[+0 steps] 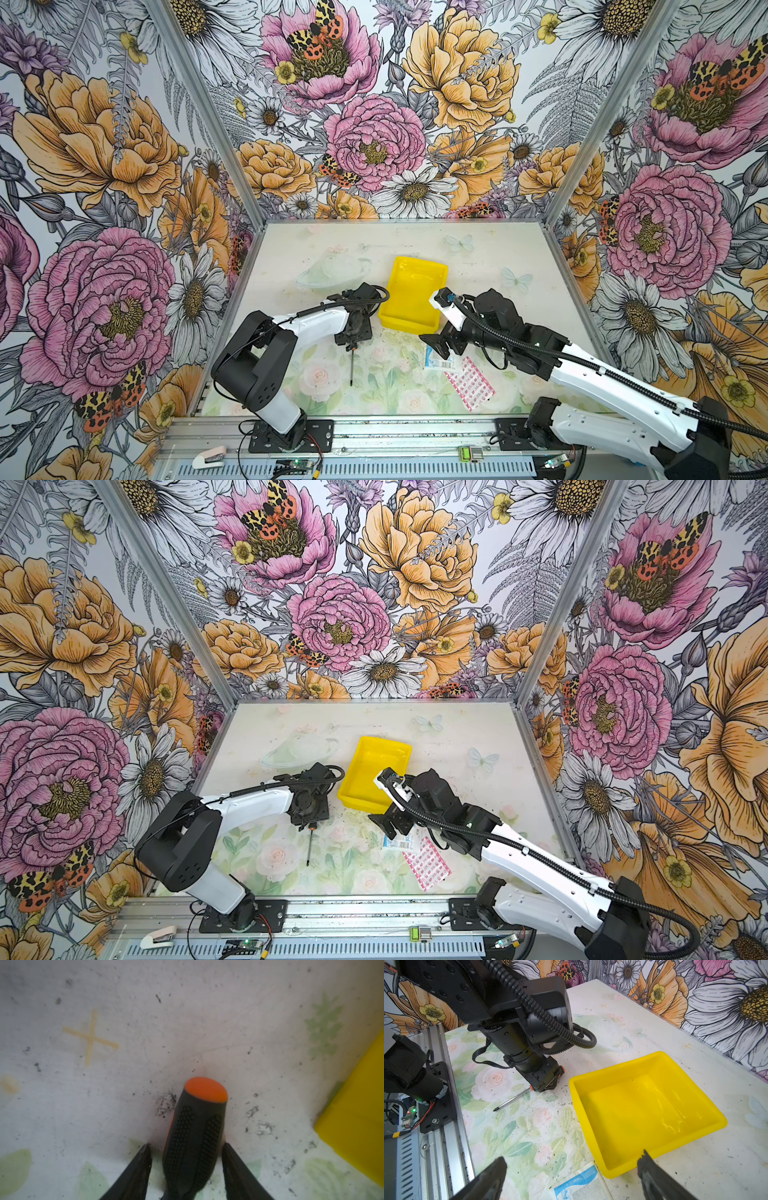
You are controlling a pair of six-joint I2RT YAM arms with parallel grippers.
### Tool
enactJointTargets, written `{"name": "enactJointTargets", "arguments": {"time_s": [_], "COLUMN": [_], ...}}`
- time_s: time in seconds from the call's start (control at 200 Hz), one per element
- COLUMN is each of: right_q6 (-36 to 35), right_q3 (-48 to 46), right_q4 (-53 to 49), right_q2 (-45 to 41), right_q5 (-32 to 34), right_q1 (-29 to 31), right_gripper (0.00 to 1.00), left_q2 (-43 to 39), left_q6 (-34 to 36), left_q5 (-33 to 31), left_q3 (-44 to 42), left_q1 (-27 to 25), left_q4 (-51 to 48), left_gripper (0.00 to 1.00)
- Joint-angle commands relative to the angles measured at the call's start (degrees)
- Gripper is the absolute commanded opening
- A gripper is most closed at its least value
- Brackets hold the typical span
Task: Put the screwdriver in the bin
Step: 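Lower the left gripper and close it on the black screwdriver handle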
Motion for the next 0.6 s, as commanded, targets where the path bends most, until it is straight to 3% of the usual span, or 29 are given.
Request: {"name": "enactJointTargets", "arguments": {"time_s": [0.0, 0.13, 0.26, 0.42, 0.595], "right_q6": [0.48, 0.75, 0.19, 0.43, 0.6], "right_q3": [-0.66, -1.26, -1.61, -1.28, -0.96], "right_q4": [1.43, 1.46, 1.47, 1.49, 1.45], "right_q2": [-1.38, -2.51, -3.33, -3.23, -4.05], "right_q5": [1.04, 1.68, 2.88, 4.27, 5.76], "right_q1": [-0.02, 0.0, -0.07, -0.01, 0.0], "right_gripper": [0.99, 0.99, 1.0, 0.99, 0.99], "left_q2": [0.94, 0.67, -0.24, -1.45, -2.24], "left_q6": [-1.76, -2.37, -2.51, -1.65, -0.59], "left_q5": [-0.73, -2.88, -3.1, -2.73, -2.91], "left_q3": [0.8, 0.78, 0.42, 0.4, 2.03], "left_q1": [-0.9, -1.4, -1.55, -1.65, -1.7], "left_q4": [0.18, 0.13, 0.1, 0.02, -0.64], "left_gripper": [0.47, 0.33, 0.28, 0.09, 0.06]}}
